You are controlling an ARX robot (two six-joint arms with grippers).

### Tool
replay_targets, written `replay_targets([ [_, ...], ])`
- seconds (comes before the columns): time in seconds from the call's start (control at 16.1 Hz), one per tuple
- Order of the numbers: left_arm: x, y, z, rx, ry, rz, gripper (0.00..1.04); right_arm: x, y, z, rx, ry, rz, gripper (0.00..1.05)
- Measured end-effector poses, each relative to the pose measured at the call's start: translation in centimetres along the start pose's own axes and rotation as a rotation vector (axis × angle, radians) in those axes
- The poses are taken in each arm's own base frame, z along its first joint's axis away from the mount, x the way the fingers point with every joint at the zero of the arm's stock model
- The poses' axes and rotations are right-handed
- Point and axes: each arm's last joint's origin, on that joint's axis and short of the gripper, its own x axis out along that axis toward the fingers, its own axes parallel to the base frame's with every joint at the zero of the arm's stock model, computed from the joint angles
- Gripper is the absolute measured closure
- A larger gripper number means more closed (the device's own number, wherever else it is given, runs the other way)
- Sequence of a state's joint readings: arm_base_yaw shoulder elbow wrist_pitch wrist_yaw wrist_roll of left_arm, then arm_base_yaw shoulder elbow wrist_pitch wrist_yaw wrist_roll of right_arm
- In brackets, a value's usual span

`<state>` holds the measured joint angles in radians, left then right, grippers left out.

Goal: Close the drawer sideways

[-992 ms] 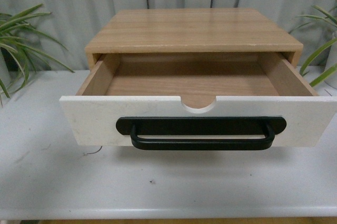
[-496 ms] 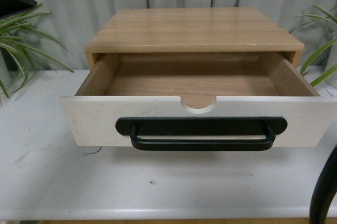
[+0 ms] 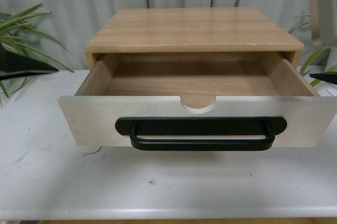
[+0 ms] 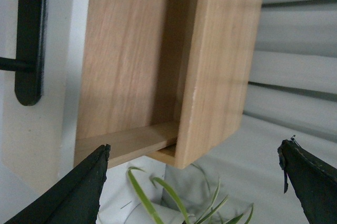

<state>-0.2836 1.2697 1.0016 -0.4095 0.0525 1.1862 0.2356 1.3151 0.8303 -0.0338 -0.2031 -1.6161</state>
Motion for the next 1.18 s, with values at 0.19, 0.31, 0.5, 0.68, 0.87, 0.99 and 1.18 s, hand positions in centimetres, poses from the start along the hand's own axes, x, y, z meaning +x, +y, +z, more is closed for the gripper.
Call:
replay_targets([
  [0.19,2.4,-2.1,-0.4,0.004,0.008,-0.108,0.07,1.1,1.3,0.5,0.068,0.022,0.117,0.06],
  [0.31,3.4,-1.9,-0.4,0.006,0.006,-0.075,0.07,1.7,1.6,0.5,0.083,0.046,0.132,0.06],
  [0.5,5.1,-2.1,-1.1,-0.014,0.023,-0.098,0.07,2.8,2.1,0.5,0.102,0.066,0.151,0.06],
  [0.68,6.2,-1.8,-1.4,-0.022,0.030,-0.058,0.07,4.2,2.3,0.3,0.115,0.079,0.170,0.06],
  [0.87,7.7,-2.1,-1.8,-0.040,0.048,-0.063,0.07,5.1,1.7,-0.3,0.124,0.100,0.159,0.06],
  [0.99,8.4,-1.9,-1.8,-0.041,0.049,-0.048,0.07,5.9,1.5,-0.9,0.135,0.111,0.165,0.06],
  [1.18,9.4,-0.6,-1.5,-0.050,0.052,0.018,0.07,7.5,0.4,-1.7,0.146,0.124,0.125,0.06],
])
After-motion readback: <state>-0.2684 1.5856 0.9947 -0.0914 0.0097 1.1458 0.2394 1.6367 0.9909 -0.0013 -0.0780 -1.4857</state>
